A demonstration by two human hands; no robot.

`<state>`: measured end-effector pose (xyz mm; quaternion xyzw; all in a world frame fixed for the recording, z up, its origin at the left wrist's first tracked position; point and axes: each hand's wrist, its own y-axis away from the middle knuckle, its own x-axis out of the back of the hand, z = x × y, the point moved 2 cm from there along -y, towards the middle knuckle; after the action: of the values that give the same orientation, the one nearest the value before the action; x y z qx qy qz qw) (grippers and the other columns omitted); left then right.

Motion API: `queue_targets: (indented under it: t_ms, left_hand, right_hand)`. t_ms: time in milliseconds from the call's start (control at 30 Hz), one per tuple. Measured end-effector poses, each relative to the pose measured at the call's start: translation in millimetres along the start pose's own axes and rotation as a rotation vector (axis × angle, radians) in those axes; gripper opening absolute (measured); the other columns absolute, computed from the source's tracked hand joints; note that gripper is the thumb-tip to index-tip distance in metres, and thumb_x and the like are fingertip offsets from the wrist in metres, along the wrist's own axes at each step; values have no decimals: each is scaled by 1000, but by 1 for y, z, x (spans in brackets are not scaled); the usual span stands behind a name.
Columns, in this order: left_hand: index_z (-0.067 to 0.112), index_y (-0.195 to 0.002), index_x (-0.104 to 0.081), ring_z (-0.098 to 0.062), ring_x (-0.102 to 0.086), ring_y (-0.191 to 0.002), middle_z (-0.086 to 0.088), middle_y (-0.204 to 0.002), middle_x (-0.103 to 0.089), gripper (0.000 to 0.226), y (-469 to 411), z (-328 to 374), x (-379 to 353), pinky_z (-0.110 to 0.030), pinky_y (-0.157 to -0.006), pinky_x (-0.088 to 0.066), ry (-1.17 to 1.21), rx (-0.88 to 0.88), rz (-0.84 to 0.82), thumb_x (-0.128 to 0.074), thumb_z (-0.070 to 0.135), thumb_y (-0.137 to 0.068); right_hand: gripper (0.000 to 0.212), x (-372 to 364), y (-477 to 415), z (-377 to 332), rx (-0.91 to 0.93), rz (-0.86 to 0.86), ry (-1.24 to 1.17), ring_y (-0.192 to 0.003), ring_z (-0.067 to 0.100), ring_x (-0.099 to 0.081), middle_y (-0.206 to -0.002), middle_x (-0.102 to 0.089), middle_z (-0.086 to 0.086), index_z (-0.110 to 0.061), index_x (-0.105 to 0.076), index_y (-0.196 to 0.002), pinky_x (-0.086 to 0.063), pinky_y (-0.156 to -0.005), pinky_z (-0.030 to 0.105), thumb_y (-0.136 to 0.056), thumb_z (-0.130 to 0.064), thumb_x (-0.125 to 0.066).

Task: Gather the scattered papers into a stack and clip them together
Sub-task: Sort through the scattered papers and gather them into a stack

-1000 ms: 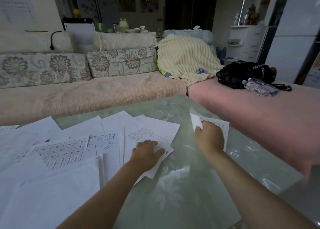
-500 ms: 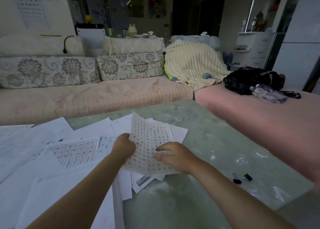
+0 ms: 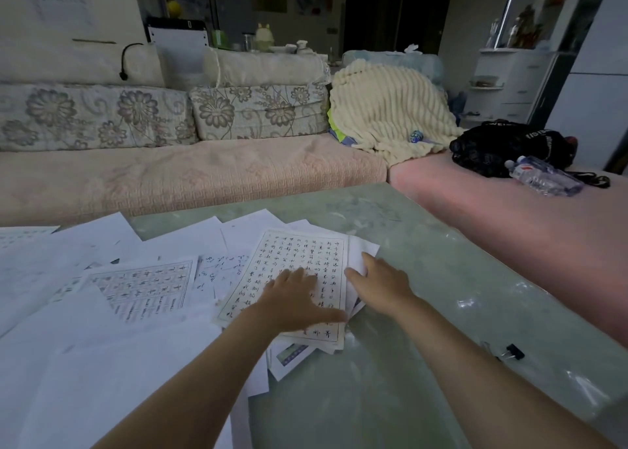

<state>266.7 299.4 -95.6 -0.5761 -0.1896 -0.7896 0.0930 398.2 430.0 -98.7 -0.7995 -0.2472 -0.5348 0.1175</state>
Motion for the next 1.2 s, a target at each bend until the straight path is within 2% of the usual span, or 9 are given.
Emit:
queue_targets:
  t_ms: [100, 233, 367, 433, 567, 700, 933, 1100, 1200]
  left_hand:
    - [30, -154, -8, -30, 6, -149, -4, -163, 4, 130, -5, -1, -11, -55, -119, -1, -66, -35, -35, -55, 94, -50]
    - [27, -151, -15, -24, -9, -148, 1, -161, -13, 122, -8, -7, -13, -51, -120, -9, 21, -37, 84, -62, 86, -55]
    - [29, -148, -25, -18, -24, -143, 6, -155, -28, 107, -5, -11, -11, -46, -118, -19, 123, -31, 162, -60, 82, -62]
    - [34, -145, -32, -17, -31, -139, 8, -152, -34, 93, -1, -9, -8, -44, -116, -25, 214, -35, 160, -63, 75, -68]
    - [33, -144, -40, -15, -39, -136, 8, -150, -40, 61, 9, -8, 0, -34, -110, -30, 452, -60, 138, -63, 42, -89]
    - [25, -141, -45, -19, -41, -133, 3, -146, -47, 48, 14, -30, 11, -36, -113, -32, 266, 22, 364, -55, 30, -95]
    - [19, -155, -2, -28, 4, -150, -5, -163, 6, 136, 25, -38, -3, -49, -119, -6, -69, 177, -3, -43, 97, -52]
    - [22, -156, -6, -19, 1, -150, 3, -164, 3, 108, 31, -29, -2, -45, -119, -7, -48, 169, 65, -47, 81, -76]
    - [21, -156, -2, -20, 4, -150, 2, -163, 6, 118, 34, -30, -4, -46, -119, -5, -66, 147, 33, -46, 88, -68]
  right_hand:
    - [52, 1, 0, -7, 22, -8, -179, -129, 27, -51, -138, -56, 1, -23, -43, -142, -32, -111, 45, -96, -48, -44]
    - [84, 5, -6, -21, -53, 25, -835, -114, 21, -61, -137, -58, 1, -26, -31, -151, -46, -102, 40, -79, -31, -73]
    - [84, 1, -13, -27, -321, 16, -1300, -93, 32, -72, -112, -69, 11, -17, -40, -114, -60, -75, 57, -47, -23, -91]
    - [76, 0, -8, -29, -307, -17, -1092, -86, 30, -73, -101, -73, 11, -9, -57, -109, -61, -76, 48, -46, -28, -94]
    - [27, -4, -1, -20, -245, 19, -667, -83, 23, -69, -94, -72, 7, -6, -70, -99, -54, -69, 27, -75, -7, -81]
    - [17, 12, 2, 7, -269, 106, -524, -77, 22, -66, -93, -70, 7, -7, -67, -97, -53, -60, 25, -81, -3, -71]
    - [34, 40, 13, 65, -198, 73, -468, -93, 26, -66, -115, -70, 9, -8, -66, -121, -53, -78, 31, -87, -7, -68]
    - [43, 50, 19, 83, -253, -29, -516, -95, 25, -63, -118, -69, 12, -2, -63, -121, -49, -82, 30, -81, -2, -77]
    - [30, 54, 18, 93, -301, 77, -473, -90, 29, -67, -105, -72, 13, 1, -68, -106, -57, -84, 39, -76, 1, -75]
